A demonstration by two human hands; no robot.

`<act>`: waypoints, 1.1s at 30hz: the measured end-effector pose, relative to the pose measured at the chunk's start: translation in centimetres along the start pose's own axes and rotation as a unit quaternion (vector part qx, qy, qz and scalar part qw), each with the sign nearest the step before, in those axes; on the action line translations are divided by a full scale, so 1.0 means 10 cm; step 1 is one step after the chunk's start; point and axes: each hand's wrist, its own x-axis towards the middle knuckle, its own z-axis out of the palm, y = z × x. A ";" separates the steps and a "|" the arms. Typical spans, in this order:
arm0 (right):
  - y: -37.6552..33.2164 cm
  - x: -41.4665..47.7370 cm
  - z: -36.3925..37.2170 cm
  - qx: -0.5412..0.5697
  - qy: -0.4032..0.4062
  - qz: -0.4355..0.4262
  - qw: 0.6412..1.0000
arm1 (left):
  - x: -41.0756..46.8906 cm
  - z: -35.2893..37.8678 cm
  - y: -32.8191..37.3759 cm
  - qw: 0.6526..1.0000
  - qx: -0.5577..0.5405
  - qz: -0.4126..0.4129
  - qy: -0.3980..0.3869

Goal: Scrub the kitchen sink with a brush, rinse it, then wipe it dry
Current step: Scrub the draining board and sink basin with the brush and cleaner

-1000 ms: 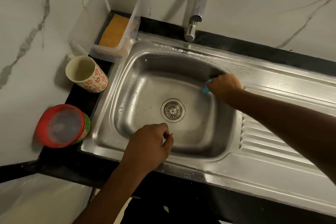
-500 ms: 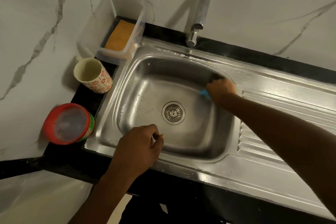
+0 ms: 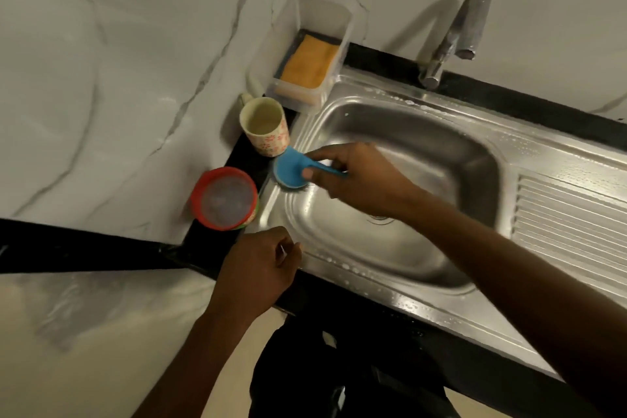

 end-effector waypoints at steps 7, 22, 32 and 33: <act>-0.42 0.48 0.75 -0.067 -0.062 -0.077 0.993 | -0.06 -0.18 -0.24 1.000 -0.006 -0.024 -0.002; -0.47 0.64 1.07 -0.213 -0.126 -0.095 0.964 | -0.05 -0.20 -0.44 0.999 -0.026 -0.029 -0.001; -0.35 0.35 0.56 0.039 -0.046 -0.028 0.998 | 0.00 -0.13 -0.20 1.000 -0.018 -0.006 -0.008; -0.30 0.28 0.46 0.082 -0.047 0.001 0.996 | 0.02 -0.11 -0.16 1.000 -0.013 -0.002 -0.008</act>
